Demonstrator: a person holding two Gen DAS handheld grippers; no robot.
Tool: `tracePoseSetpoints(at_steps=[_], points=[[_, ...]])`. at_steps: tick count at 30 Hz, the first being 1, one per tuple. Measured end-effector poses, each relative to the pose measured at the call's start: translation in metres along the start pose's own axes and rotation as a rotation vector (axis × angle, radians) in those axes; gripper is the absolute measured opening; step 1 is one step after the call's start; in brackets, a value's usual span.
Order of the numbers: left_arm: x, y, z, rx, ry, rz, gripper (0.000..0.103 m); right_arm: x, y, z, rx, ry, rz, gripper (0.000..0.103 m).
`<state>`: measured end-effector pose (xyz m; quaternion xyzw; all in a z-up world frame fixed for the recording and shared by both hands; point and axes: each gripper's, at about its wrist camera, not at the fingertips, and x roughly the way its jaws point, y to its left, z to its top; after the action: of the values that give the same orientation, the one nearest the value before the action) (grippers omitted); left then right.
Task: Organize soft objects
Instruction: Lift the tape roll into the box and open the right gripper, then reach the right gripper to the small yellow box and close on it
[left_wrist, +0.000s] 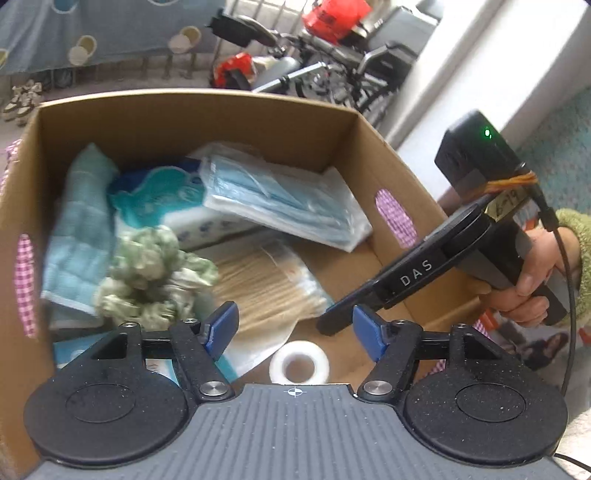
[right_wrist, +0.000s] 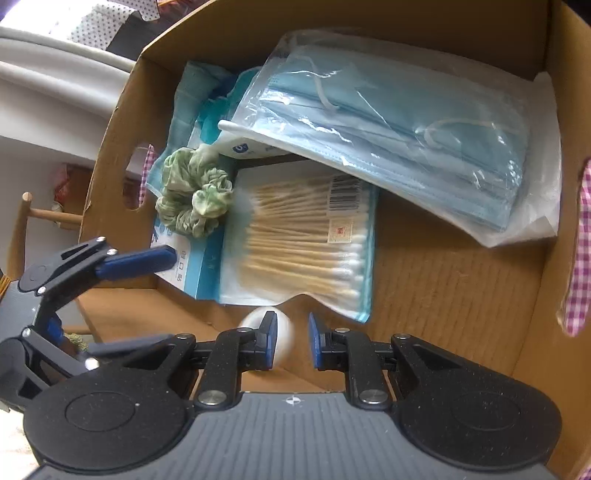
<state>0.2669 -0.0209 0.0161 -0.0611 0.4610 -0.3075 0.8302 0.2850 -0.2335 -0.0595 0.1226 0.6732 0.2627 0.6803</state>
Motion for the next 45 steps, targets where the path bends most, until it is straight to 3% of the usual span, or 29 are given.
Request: tracePoseSetpoints(at_steps=[4,10,15,18,19,21,22,23,27,31,39,45], points=[[-0.016,0.011,0.003,-0.035,-0.075,-0.006,0.075,-0.010,0.003,0.004,0.006,-0.028,0.025,0.020],[-0.037,0.014,0.003,-0.060,-0.177,0.000,0.082,-0.048,0.015,-0.005,-0.009,-0.154,0.067,0.021],[-0.057,0.003,-0.007,-0.034,-0.225,-0.030,0.089,-0.083,0.029,-0.039,-0.034,-0.272,0.073,0.022],[-0.064,-0.014,-0.020,0.024,-0.217,-0.077,0.098,-0.097,0.036,-0.068,-0.040,-0.343,0.086,0.023],[-0.065,-0.021,-0.024,0.046,-0.210,-0.092,0.099,-0.103,0.036,-0.083,-0.040,-0.365,0.093,0.025],[-0.065,-0.035,-0.035,0.091,-0.177,-0.119,0.100,-0.111,0.034,-0.110,-0.026,-0.403,0.105,0.043],[-0.064,-0.041,-0.039,0.109,-0.161,-0.130,0.100,-0.110,0.033,-0.122,-0.011,-0.415,0.107,0.062],[-0.062,-0.047,-0.045,0.120,-0.143,-0.136,0.101,-0.111,0.029,-0.137,0.009,-0.434,0.106,0.067],[-0.041,-0.065,-0.063,0.117,-0.046,-0.172,0.101,-0.105,0.014,-0.183,0.075,-0.495,0.094,0.067],[-0.006,-0.081,-0.082,0.123,0.053,-0.190,0.098,-0.082,-0.004,-0.209,0.150,-0.531,0.087,0.066],[0.064,-0.091,-0.091,0.152,0.190,-0.094,0.074,-0.041,-0.029,-0.208,0.198,-0.551,0.083,0.053],[0.076,-0.090,-0.091,0.169,0.193,-0.057,0.073,-0.020,-0.038,-0.194,0.187,-0.501,0.077,0.047]])
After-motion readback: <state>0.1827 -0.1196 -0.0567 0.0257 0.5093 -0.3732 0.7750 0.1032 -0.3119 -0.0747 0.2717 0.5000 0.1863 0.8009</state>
